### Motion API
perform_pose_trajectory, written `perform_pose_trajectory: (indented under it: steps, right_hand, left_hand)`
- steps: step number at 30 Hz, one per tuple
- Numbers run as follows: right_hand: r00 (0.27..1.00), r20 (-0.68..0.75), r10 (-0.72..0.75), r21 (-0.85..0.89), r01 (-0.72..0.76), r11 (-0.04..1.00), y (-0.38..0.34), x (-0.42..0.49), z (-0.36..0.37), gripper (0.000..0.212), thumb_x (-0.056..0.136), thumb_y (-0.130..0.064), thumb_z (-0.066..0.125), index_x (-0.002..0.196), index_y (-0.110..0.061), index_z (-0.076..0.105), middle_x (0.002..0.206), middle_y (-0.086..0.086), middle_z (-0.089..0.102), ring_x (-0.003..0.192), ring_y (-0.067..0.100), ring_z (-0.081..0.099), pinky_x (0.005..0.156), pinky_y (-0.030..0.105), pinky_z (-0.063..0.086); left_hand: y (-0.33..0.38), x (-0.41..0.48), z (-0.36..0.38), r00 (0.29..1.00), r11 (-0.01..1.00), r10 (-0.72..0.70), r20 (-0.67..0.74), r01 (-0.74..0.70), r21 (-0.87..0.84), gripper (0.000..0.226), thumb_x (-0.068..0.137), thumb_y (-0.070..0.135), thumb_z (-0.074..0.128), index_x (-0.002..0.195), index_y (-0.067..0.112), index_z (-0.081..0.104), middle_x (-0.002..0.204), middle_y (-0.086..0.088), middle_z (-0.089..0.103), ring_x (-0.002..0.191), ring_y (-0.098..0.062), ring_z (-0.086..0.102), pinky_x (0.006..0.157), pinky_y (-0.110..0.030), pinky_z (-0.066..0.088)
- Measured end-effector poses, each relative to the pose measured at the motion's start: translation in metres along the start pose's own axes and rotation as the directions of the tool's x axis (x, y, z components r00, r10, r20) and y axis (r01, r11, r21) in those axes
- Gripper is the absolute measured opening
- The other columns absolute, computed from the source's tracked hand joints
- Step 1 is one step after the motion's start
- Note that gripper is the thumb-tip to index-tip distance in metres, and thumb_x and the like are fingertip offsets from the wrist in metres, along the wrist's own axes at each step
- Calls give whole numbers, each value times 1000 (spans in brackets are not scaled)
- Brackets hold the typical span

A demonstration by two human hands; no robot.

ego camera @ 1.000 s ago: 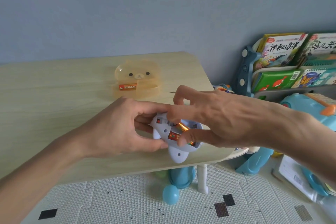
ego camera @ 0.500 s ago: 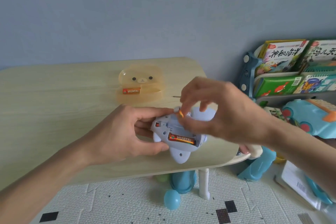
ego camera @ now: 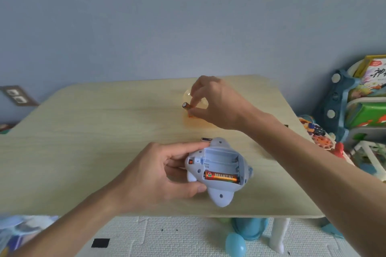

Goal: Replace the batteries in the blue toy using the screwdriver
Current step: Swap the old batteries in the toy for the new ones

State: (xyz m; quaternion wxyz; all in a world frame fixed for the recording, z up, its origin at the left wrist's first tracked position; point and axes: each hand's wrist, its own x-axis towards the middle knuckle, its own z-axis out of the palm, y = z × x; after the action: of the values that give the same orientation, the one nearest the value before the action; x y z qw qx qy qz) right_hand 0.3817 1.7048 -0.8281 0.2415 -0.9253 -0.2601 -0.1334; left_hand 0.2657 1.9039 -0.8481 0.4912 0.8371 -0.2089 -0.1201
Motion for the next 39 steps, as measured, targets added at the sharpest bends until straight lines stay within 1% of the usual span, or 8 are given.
perform_pose_trajectory:
  steps: [5, 16, 20, 24, 29, 32, 35, 39]
  right_hand:
    - [995, 83, 56, -77, -49, 996, -1, 11, 15, 16, 86, -29, 80, 95, -15, 82, 119, 5, 70, 114, 26, 59, 95, 34, 48]
    - [966, 184, 180, -136, -156, 978, 0, 7, 4, 12, 88, -24, 79, 96, -16, 84, 113, 5, 79, 110, 25, 69, 96, 39, 55]
    - [978, 111, 174, -38, -171, 985, -1, -5, -18, 19, 89, -28, 79, 106, -19, 81, 120, 1, 76, 107, 16, 69, 98, 38, 55]
    - [992, 55, 117, 42, -119, 992, -2, -56, -55, 17, 90, -36, 76, 103, -26, 81, 108, -9, 76, 82, -7, 62, 78, 22, 56]
    - [938, 286, 197, 249, -272, 930, 4, -127, -87, 56, 76, -64, 75, 124, -36, 70, 107, -14, 77, 97, 9, 75, 87, 33, 62]
    - [908, 370, 195, 388, -342, 856, 13, -153, -85, 78, 72, -46, 90, 142, -35, 58, 120, -7, 77, 103, 19, 76, 92, 41, 61]
    - [897, 406, 175, 608, -409, 681, 12, -167, -78, 75, 79, -15, 85, 146, -28, 54, 122, 7, 78, 111, 27, 76, 101, 49, 57]
    - [882, 402, 247, 677, -468, 568, 16, -180, -76, 87, 79, -8, 80, 154, -29, 42, 119, 9, 80, 113, 27, 76, 105, 49, 55]
  left_hand:
    - [-8, -4, -10, 1000, 1000, -12, -10, 12, -4, 73, 77, 4, 93, 141, 26, 66, 118, 16, 82, 110, -1, 77, 94, -14, 55]
    - [-12, -2, -12, 1000, 998, -20, -3, 19, -67, 73, 78, 2, 92, 142, 23, 65, 119, 11, 82, 111, -5, 77, 96, -21, 58]
    - [-13, -1, -11, 1000, 996, -27, -7, 26, -87, 73, 77, -2, 91, 140, 24, 65, 120, 9, 82, 110, -7, 78, 95, -24, 60]
    - [-13, 1, -4, 1000, 990, 0, -13, -2, -141, 72, 76, -5, 90, 137, 24, 66, 122, 8, 81, 110, -9, 78, 94, -24, 61]
    - [-7, 9, 7, 998, 955, 35, -54, -50, -292, 72, 68, 3, 89, 134, 18, 66, 121, -1, 82, 105, -16, 80, 90, -27, 62]
    - [1, 16, 18, 995, 945, 62, -73, -82, -318, 71, 66, -1, 93, 130, 17, 68, 117, -3, 83, 98, -14, 80, 85, -26, 63]
    - [10, 24, 34, 995, 946, 86, -52, -97, -309, 68, 67, 0, 95, 127, 16, 67, 116, -3, 82, 96, -12, 79, 84, -25, 62]
    - [19, 30, 40, 984, 983, 178, -11, -178, -44, 64, 71, 18, 99, 125, 28, 65, 127, 9, 76, 113, -10, 75, 98, -29, 59]
